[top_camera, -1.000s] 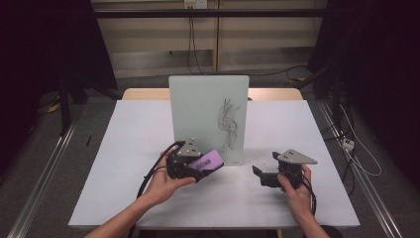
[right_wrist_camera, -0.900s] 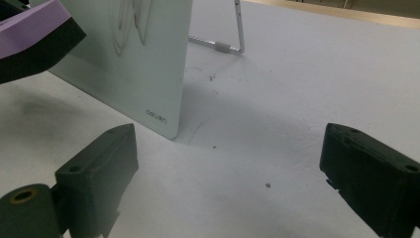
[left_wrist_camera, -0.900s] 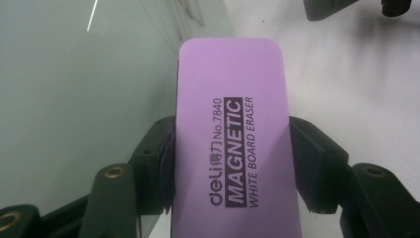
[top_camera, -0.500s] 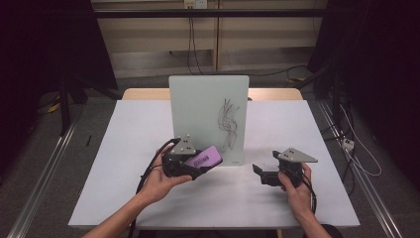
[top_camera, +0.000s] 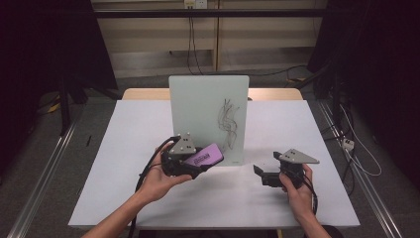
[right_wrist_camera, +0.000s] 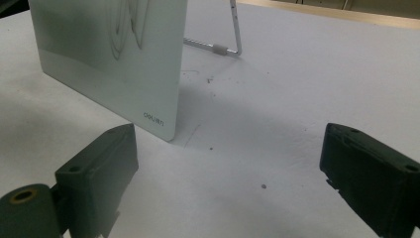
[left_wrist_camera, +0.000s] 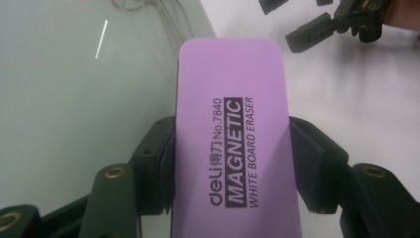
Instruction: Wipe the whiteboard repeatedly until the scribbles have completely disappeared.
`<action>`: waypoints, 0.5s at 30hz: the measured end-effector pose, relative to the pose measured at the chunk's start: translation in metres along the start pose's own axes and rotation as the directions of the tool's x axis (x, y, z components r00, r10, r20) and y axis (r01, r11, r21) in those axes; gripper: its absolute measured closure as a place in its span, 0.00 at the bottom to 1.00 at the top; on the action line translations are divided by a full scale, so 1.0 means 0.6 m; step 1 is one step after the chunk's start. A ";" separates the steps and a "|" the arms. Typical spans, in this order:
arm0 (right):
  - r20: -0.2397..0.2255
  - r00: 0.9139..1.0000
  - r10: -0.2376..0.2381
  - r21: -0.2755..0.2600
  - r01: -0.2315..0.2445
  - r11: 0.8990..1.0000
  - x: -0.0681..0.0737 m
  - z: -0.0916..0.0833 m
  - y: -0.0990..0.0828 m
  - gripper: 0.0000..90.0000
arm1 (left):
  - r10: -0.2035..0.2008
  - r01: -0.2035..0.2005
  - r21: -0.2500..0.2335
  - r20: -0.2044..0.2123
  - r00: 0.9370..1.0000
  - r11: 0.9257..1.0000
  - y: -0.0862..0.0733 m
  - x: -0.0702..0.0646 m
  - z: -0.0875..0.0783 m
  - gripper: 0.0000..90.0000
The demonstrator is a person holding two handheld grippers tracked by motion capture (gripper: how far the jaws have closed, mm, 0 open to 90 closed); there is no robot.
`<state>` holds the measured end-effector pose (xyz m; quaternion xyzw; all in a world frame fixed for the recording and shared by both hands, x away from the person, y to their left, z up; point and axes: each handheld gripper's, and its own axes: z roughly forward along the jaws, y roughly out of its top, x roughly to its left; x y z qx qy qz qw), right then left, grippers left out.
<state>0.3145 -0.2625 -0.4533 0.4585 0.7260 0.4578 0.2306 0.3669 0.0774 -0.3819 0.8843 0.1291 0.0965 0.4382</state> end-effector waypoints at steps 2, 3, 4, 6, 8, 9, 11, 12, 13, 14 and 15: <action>-0.001 1.000 0.006 0.001 -0.006 1.000 -0.001 0.000 0.000 0.09 | 0.010 -0.010 0.010 -0.002 1.000 1.000 0.002 -0.001 0.000 0.46; 0.002 1.000 0.003 -0.002 -0.003 1.000 -0.001 0.000 0.000 0.09 | 0.009 -0.009 0.004 -0.001 1.000 1.000 0.003 -0.002 0.001 0.46; 0.002 1.000 0.002 -0.003 -0.002 1.000 -0.001 -0.001 0.000 0.09 | 0.016 -0.016 0.006 0.003 1.000 1.000 0.005 -0.001 0.000 0.46; 0.000 1.000 0.003 -0.001 -0.003 1.000 0.000 0.000 0.000 0.09 | 0.016 -0.016 -0.002 -0.002 1.000 1.000 0.011 0.000 -0.002 0.46; -0.002 1.000 -0.002 0.000 0.002 1.000 0.002 0.001 0.001 0.09 | 0.005 -0.005 -0.017 0.004 1.000 1.000 0.018 0.002 -0.007 0.46; -0.002 1.000 -0.004 0.000 0.004 1.000 0.003 0.001 0.001 0.09 | -0.006 0.006 -0.021 -0.001 1.000 1.000 0.022 0.004 -0.009 0.46; -0.002 1.000 -0.012 -0.001 0.012 1.000 0.005 0.002 0.002 0.09 | -0.020 0.020 -0.032 0.010 1.000 0.999 0.030 0.010 -0.015 0.45; -0.004 1.000 -0.016 -0.002 0.016 1.000 0.006 0.002 0.002 0.09 | -0.011 0.012 -0.032 0.006 1.000 0.999 0.034 0.014 -0.017 0.46; -0.006 1.000 -0.016 0.001 0.016 1.000 0.008 0.002 0.001 0.09 | -0.013 0.013 -0.033 -0.001 1.000 0.999 0.039 0.015 -0.018 0.46; -0.008 1.000 -0.015 0.003 0.015 1.000 0.009 0.003 0.001 0.09 | -0.006 0.005 -0.030 -0.008 1.000 1.000 0.043 0.017 -0.021 0.46; -0.010 1.000 -0.017 0.002 0.017 1.000 0.009 0.003 0.002 0.09 | -0.012 0.011 -0.043 -0.006 1.000 0.999 0.048 0.018 -0.021 0.46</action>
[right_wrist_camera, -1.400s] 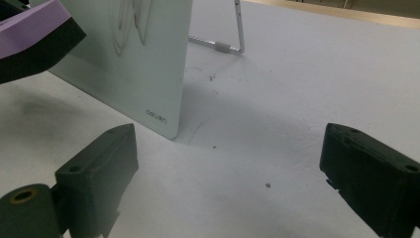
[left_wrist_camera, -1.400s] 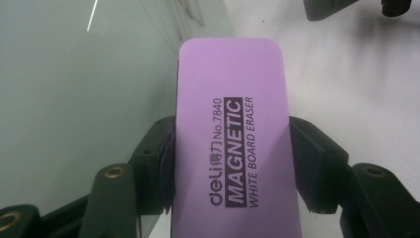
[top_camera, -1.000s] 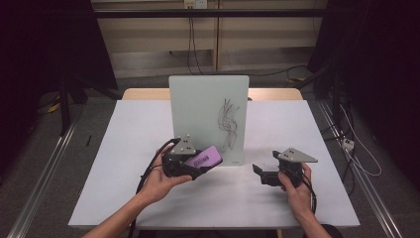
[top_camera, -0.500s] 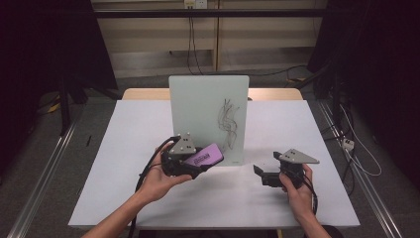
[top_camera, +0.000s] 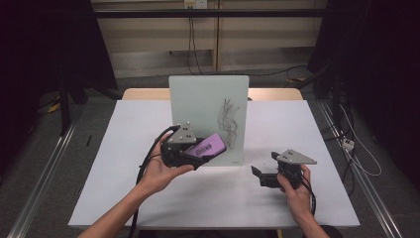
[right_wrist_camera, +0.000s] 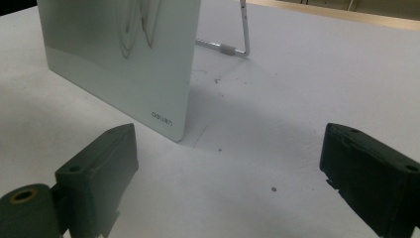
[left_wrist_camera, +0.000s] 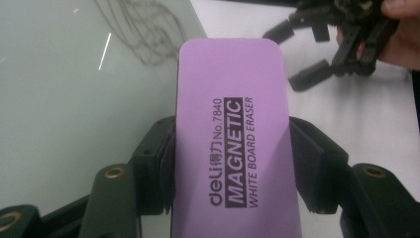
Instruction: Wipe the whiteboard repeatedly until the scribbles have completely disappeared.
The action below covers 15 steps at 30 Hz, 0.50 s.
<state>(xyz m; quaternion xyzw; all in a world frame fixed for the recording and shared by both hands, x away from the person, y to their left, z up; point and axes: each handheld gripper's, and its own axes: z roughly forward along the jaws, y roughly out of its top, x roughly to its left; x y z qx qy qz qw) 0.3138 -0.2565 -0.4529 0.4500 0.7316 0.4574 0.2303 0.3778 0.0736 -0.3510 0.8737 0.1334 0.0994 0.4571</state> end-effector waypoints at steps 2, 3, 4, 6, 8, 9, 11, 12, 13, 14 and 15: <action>-0.003 1.000 0.000 0.000 0.000 1.000 0.000 0.001 0.000 0.09 | 0.007 -0.007 0.002 -0.013 1.000 1.000 0.010 0.002 -0.003 0.46; -0.001 1.000 0.007 0.003 -0.007 1.000 0.000 0.002 0.000 0.09 | 0.008 -0.008 -0.008 -0.014 1.000 1.000 0.015 0.004 -0.003 0.46; 0.000 1.000 0.010 0.003 -0.010 1.000 0.000 0.002 0.000 0.09 | 0.005 -0.005 -0.015 -0.019 1.000 1.000 0.019 0.006 -0.003 0.46; 0.000 1.000 0.003 0.001 -0.003 1.000 -0.001 0.002 0.000 0.09 | 0.014 -0.015 -0.013 -0.029 0.999 1.000 0.028 0.011 -0.004 0.46; -0.003 1.000 0.008 0.003 -0.008 1.000 -0.001 0.001 -0.001 0.09 | 0.015 -0.016 -0.024 -0.031 0.999 1.000 0.035 0.014 -0.002 0.46; -0.001 1.000 0.006 0.002 -0.006 1.000 -0.001 0.001 -0.001 0.09 | 0.024 -0.025 -0.014 -0.039 0.999 1.000 0.039 0.015 -0.002 0.46; -0.003 1.000 0.009 0.001 -0.009 1.000 -0.002 0.001 -0.001 0.09 | 0.042 -0.043 -0.011 -0.051 0.998 0.999 0.045 0.016 0.001 0.46; -0.004 1.000 0.009 0.002 -0.009 1.000 -0.002 0.001 -0.001 0.09 | 0.045 -0.046 -0.014 -0.048 0.998 0.999 0.048 0.018 0.002 0.46; -0.004 1.000 0.011 0.002 -0.011 1.000 -0.002 0.001 -0.001 0.09 | 0.051 -0.052 -0.016 -0.057 0.997 0.998 0.050 0.019 0.003 0.46; -0.005 1.000 0.009 0.003 -0.009 1.000 -0.001 0.001 -0.001 0.09 | 0.061 -0.063 -0.014 -0.068 0.996 0.998 0.052 0.021 0.004 0.46; -0.004 1.000 0.008 0.004 -0.008 1.000 0.000 0.001 -0.001 0.09 | 0.067 -0.068 -0.012 -0.067 0.996 0.998 0.055 0.022 0.004 0.46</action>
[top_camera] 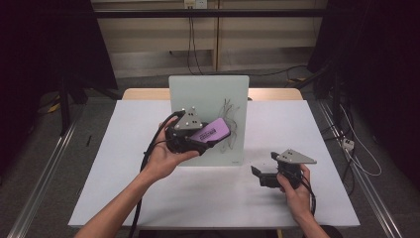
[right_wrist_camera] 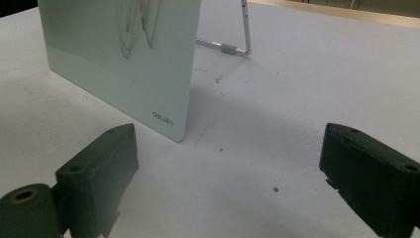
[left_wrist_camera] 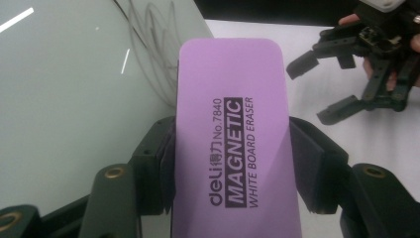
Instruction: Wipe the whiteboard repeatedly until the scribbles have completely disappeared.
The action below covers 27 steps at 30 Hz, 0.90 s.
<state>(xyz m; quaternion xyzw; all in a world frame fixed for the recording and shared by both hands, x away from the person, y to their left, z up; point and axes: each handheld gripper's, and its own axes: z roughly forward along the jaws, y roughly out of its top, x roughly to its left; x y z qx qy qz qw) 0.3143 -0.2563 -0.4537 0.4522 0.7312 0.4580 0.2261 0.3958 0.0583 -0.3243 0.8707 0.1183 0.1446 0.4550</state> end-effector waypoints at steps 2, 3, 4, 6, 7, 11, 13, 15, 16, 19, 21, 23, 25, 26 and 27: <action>-0.002 1.000 -0.004 0.001 0.004 1.000 0.000 0.000 0.000 0.09 | 0.006 -0.006 -0.002 -0.002 1.000 1.000 0.004 0.002 0.001 0.46; -0.002 1.000 -0.003 0.000 0.003 1.000 0.000 0.000 0.000 0.09 | 0.010 -0.010 -0.003 -0.006 1.000 1.000 0.006 0.003 0.002 0.46; -0.001 1.000 -0.003 0.000 0.003 1.000 0.000 0.000 0.000 0.09 | 0.005 -0.006 -0.007 -0.010 1.000 1.000 0.008 0.004 0.003 0.46; -0.001 1.000 -0.005 0.001 0.005 1.000 0.000 0.000 -0.001 0.09 | 0.009 -0.009 -0.001 -0.010 1.000 1.000 0.012 0.008 0.002 0.46; -0.001 1.000 -0.003 0.000 0.003 1.000 0.000 -0.001 -0.001 0.09 | 0.003 -0.003 -0.011 -0.015 1.000 1.000 0.013 0.009 0.004 0.46; -0.001 1.000 -0.001 0.000 0.001 1.000 0.000 -0.001 -0.001 0.09 | 0.003 -0.004 -0.021 -0.024 1.000 1.000 0.022 0.016 0.005 0.46; -0.001 1.000 -0.004 0.000 0.004 1.000 0.000 -0.001 0.000 0.09 | 0.003 -0.004 -0.024 -0.031 1.000 1.000 0.027 0.020 0.004 0.46; -0.001 1.000 -0.004 -0.001 0.004 1.000 0.000 -0.001 0.000 0.09 | 0.004 -0.005 -0.025 -0.036 0.999 1.000 0.033 0.023 0.005 0.46; -0.001 1.000 -0.004 -0.001 0.004 1.000 0.000 -0.001 0.000 0.09 | 0.011 -0.013 -0.027 -0.042 0.999 1.000 0.037 0.025 0.005 0.46; 0.000 1.000 -0.002 -0.001 0.002 1.000 0.000 -0.001 0.000 0.09 | 0.019 -0.021 -0.042 -0.053 0.998 0.999 0.049 0.030 0.004 0.46; 0.000 1.000 -0.003 -0.001 0.003 1.000 0.000 -0.001 0.000 0.09 | 0.025 -0.028 -0.050 -0.059 0.998 0.998 0.058 0.032 0.004 0.46; 0.000 1.000 -0.004 -0.001 0.004 1.000 0.000 -0.001 0.000 0.09 | 0.043 -0.047 -0.062 -0.067 0.997 0.997 0.065 0.032 0.004 0.46; -0.001 1.000 -0.003 -0.001 0.003 1.000 -0.001 -0.001 0.000 0.09 | 0.072 -0.077 -0.069 -0.080 0.994 0.995 0.073 0.032 0.005 0.46; -0.001 1.000 -0.003 0.000 0.003 1.000 0.000 -0.001 0.000 0.09 | 0.075 -0.080 -0.066 -0.077 0.994 0.995 0.077 0.033 0.006 0.46; -0.002 1.000 -0.004 -0.001 0.004 1.000 0.000 -0.002 0.000 0.09 | 0.075 -0.081 -0.068 -0.080 0.994 0.994 0.079 0.034 0.007 0.46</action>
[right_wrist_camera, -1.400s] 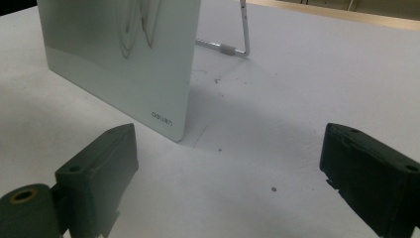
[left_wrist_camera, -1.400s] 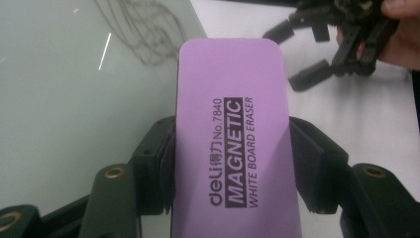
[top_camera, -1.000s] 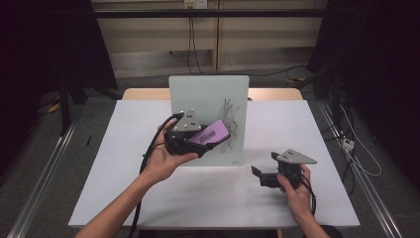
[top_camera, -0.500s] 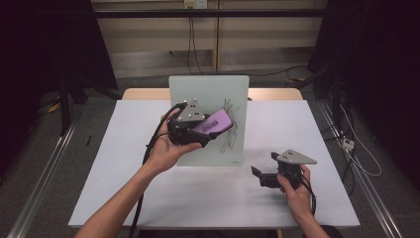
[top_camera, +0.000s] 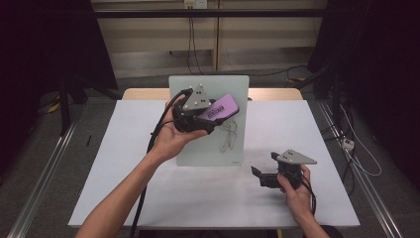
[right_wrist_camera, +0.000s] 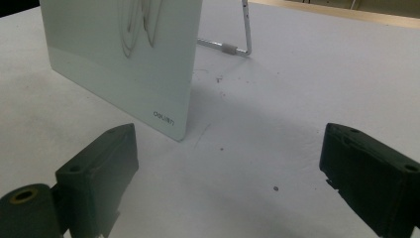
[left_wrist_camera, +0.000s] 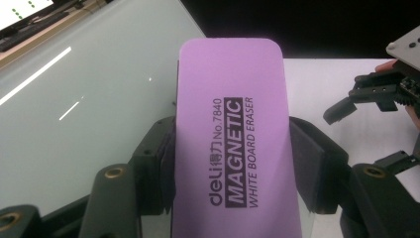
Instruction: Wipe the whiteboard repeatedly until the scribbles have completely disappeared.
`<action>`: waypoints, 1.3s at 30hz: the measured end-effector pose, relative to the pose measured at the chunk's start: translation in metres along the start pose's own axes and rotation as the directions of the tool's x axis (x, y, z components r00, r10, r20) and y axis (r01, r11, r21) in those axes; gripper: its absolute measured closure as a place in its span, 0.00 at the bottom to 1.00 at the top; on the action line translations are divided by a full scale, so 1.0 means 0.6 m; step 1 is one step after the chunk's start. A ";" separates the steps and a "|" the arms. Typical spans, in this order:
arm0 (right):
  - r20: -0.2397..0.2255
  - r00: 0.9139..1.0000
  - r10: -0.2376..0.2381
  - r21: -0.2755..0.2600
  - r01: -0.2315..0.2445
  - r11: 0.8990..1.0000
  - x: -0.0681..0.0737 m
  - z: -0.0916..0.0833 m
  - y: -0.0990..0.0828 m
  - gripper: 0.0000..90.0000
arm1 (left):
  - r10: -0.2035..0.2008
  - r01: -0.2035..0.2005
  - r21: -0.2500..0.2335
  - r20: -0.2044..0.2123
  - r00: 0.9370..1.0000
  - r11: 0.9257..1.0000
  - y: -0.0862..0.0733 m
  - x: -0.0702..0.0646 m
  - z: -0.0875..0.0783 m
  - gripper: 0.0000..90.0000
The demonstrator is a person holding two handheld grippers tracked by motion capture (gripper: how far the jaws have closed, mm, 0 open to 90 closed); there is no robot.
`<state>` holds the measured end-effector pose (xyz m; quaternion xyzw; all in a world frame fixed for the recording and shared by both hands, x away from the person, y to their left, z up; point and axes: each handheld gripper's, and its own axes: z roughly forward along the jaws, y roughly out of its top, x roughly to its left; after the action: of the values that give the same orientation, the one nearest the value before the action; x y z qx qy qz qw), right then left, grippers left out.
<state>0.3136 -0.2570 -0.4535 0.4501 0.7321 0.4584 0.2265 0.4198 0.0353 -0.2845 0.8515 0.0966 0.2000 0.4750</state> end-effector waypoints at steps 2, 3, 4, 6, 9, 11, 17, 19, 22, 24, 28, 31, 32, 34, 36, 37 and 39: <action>0.000 1.000 -0.001 0.000 0.001 1.000 0.000 0.000 0.000 0.09 | 0.008 -0.008 -0.004 0.000 1.000 1.000 0.004 0.003 0.003 0.46; 0.000 1.000 0.000 -0.001 0.000 1.000 0.000 -0.001 0.000 0.09 | 0.015 -0.015 -0.008 -0.003 1.000 1.000 0.005 0.004 0.005 0.46; -0.001 1.000 0.000 -0.004 0.000 1.000 0.000 -0.001 0.000 0.09 | 0.022 -0.022 -0.009 -0.006 1.000 1.000 0.007 0.005 0.007 0.46; 0.000 1.000 -0.001 -0.005 0.001 1.000 -0.001 -0.001 0.000 0.09 | 0.019 -0.019 -0.015 -0.004 1.000 1.000 0.008 0.007 0.011 0.46; -0.001 1.000 0.001 -0.003 -0.001 1.000 0.000 -0.001 0.000 0.09 | 0.021 -0.021 -0.014 0.000 1.000 1.000 0.009 0.009 0.014 0.46; -0.001 1.000 -0.002 -0.003 0.002 1.000 0.000 -0.001 0.000 0.09 | 0.018 -0.018 -0.011 0.007 1.000 1.000 0.011 0.013 0.019 0.46; -0.004 1.000 0.001 -0.002 -0.001 1.000 0.000 -0.001 0.000 0.09 | 0.005 -0.005 -0.016 0.025 1.000 1.000 0.020 0.018 0.023 0.46; -0.005 1.000 0.002 -0.003 -0.002 1.000 0.000 0.000 0.000 0.09 | 0.011 -0.011 -0.015 0.024 1.000 1.000 0.025 0.020 0.023 0.46; -0.004 1.000 0.002 -0.001 -0.002 1.000 0.000 0.000 0.000 0.09 | 0.022 -0.021 -0.015 0.024 0.999 1.000 0.032 0.026 0.024 0.46; -0.005 1.000 0.001 -0.001 -0.001 1.000 0.000 0.000 0.000 0.09 | 0.022 -0.021 -0.020 0.021 1.000 1.000 0.036 0.029 0.026 0.46; -0.007 1.000 0.005 -0.004 -0.005 1.000 -0.001 0.000 0.000 0.09 | 0.032 -0.032 -0.006 0.022 0.999 0.999 0.042 0.035 0.029 0.46; -0.006 1.000 0.003 -0.003 -0.003 1.000 -0.001 0.000 0.000 0.09 | 0.029 -0.029 -0.002 0.011 1.000 1.000 0.042 0.038 0.031 0.46; -0.006 1.000 0.002 -0.004 -0.002 1.000 -0.001 0.000 0.000 0.09 | 0.032 -0.032 0.000 0.012 0.999 1.000 0.041 0.040 0.032 0.46; -0.007 1.000 0.003 -0.002 -0.003 1.000 0.000 -0.001 0.000 0.09 | 0.028 -0.028 -0.007 0.020 0.999 1.000 0.039 0.042 0.034 0.46; -0.006 1.000 0.003 -0.003 -0.003 1.000 -0.001 -0.001 0.000 0.09 | 0.039 -0.039 0.001 0.015 0.999 0.999 0.039 0.041 0.034 0.46; -0.007 1.000 0.004 -0.003 -0.004 1.000 0.000 -0.001 0.000 0.09 | 0.043 -0.043 -0.002 0.010 0.999 0.999 0.039 0.041 0.035 0.46; -0.006 1.000 0.002 -0.002 -0.002 1.000 0.000 0.000 0.000 0.09 | 0.047 -0.048 0.002 0.009 0.999 0.999 0.038 0.041 0.036 0.46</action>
<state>0.3134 -0.2572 -0.4536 0.4493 0.7319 0.4607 0.2240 0.4508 0.0154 -0.2689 0.8551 0.0745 0.2073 0.4693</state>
